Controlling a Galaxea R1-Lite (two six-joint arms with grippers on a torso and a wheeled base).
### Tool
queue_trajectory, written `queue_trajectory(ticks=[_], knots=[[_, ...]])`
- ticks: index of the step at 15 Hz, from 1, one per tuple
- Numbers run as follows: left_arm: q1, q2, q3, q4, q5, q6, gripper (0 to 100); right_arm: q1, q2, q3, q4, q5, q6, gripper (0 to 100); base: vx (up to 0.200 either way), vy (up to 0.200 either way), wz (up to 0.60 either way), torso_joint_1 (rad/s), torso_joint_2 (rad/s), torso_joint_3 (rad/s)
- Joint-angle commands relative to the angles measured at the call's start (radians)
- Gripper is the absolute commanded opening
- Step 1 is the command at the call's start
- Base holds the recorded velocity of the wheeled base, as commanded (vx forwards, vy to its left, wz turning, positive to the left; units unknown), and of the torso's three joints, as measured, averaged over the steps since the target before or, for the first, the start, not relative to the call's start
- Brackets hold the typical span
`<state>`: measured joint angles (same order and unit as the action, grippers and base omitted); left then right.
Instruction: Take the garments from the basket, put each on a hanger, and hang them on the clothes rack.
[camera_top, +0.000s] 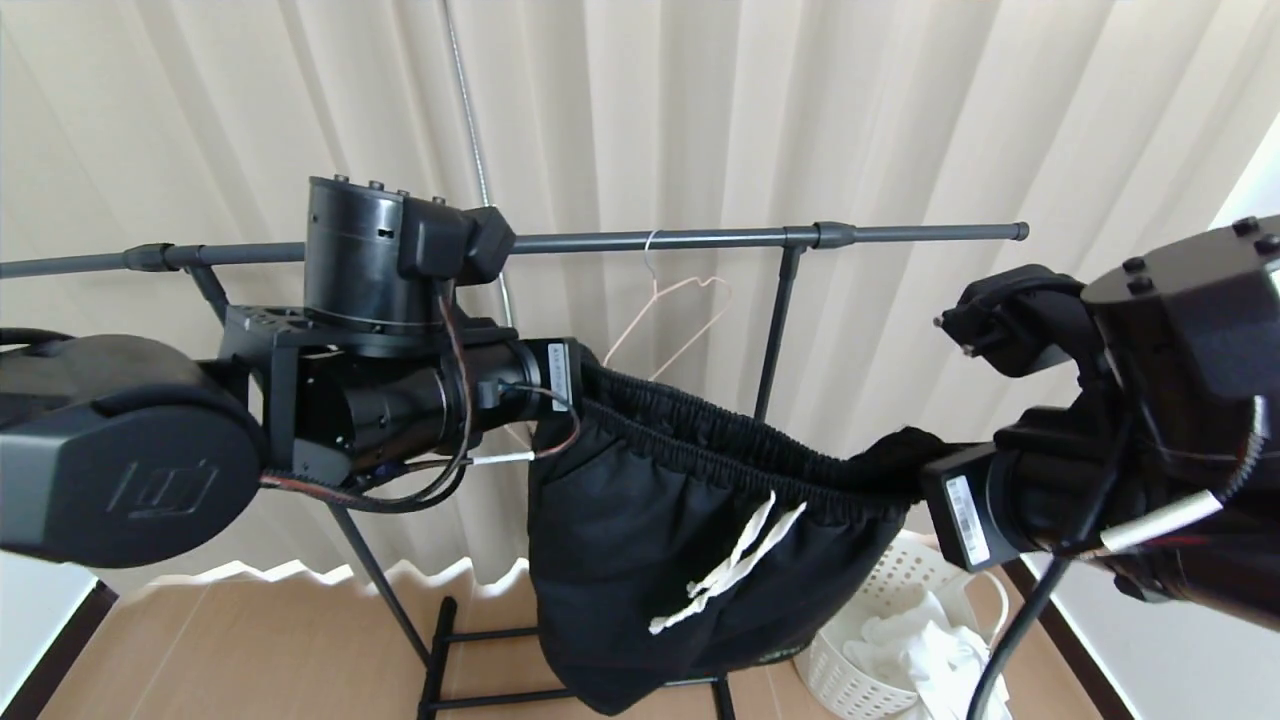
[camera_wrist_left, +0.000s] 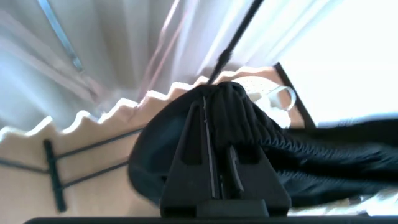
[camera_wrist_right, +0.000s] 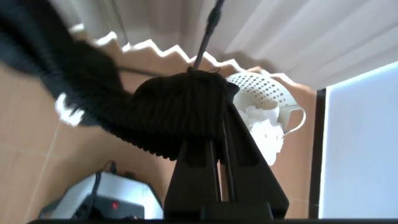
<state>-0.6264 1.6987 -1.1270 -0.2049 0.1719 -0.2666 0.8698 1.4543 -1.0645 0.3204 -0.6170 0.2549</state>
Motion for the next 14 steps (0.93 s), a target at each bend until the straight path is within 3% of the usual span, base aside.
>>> queue_trajectory(ticks=[1, 4, 5, 9, 12, 14], knots=[[0.014, 0.11, -0.117, -0.002, -0.052, 0.0, 0, 0.113, -0.023, 0.009, 0.048, 0.006, 0.007, 0, 0.0, 0.0, 0.0, 0.0, 0.0, 0.0], [0.031, 0.185, -0.237, -0.002, -0.06, 0.0, 0, 0.19, 0.034, -0.014, 0.04, 0.01, 0.09, 0, 0.0, 0.0, 0.0, 0.0, 0.0, 0.0], [0.04, 0.225, -0.29, -0.002, -0.06, 0.0, 0, 0.232, 0.072, -0.054, 0.045, 0.037, 0.159, 0, 0.0, 0.0, 0.0, 0.0, 0.0, 0.0], [0.063, 0.276, -0.372, -0.004, -0.065, -0.005, 0, 0.279, 0.1, -0.146, 0.039, 0.145, 0.305, 0, 0.0, 0.0, 0.0, 0.0, 0.0, 0.0], [0.065, 0.274, -0.37, -0.001, -0.065, -0.006, 0, 0.275, 0.109, -0.177, 0.043, 0.152, 0.349, 0, 0.0, 0.0, 0.0, 0.0, 0.0, 0.0], [0.06, 0.237, -0.356, 0.019, -0.063, -0.005, 0, 0.245, 0.107, -0.161, 0.069, 0.145, 0.336, 0, 0.0, 0.0, 0.0, 0.0, 0.0, 0.0]])
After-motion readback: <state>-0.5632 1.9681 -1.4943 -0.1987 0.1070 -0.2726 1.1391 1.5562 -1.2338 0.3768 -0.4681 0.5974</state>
